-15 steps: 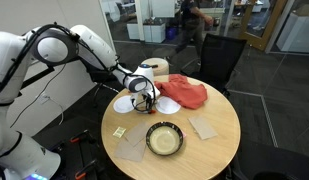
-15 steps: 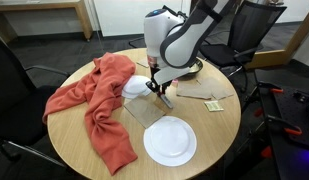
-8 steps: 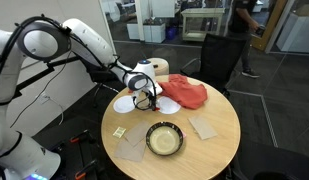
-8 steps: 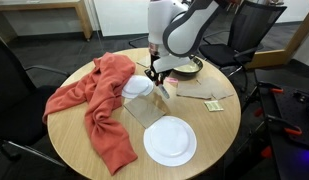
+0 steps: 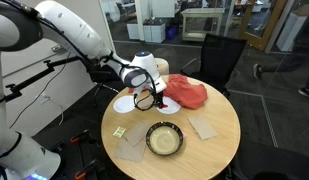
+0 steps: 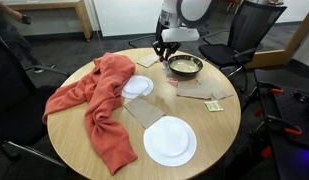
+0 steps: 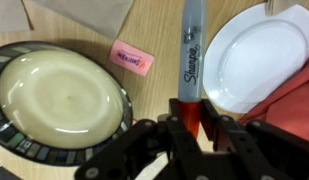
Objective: Put the marker in the bowl
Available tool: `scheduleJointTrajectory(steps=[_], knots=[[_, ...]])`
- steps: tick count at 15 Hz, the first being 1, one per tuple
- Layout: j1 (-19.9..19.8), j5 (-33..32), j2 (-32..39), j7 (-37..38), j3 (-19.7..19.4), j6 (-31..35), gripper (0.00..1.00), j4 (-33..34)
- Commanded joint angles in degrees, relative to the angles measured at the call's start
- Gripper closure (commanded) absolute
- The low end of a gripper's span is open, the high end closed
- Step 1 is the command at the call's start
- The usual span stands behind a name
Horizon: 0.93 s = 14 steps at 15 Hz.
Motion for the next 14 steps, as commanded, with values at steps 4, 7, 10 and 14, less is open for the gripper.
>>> scheduleJointTrajectory(steps=[4, 7, 10, 14], knots=[[-4.18, -0.19, -5.15, 0.75, -2.84, 1.35, 0.94, -3.45], [-5.11, -0.94, -3.96, 1.33, -4.51, 1.33, 0.94, -2.43], [-5.12, -1.76, -2.71, 2.41, -6.15, 1.51, 0.94, -1.75], [-5.08, -1.83, -0.84, 2.74, -7.47, 1.37, 0.94, -0.91]])
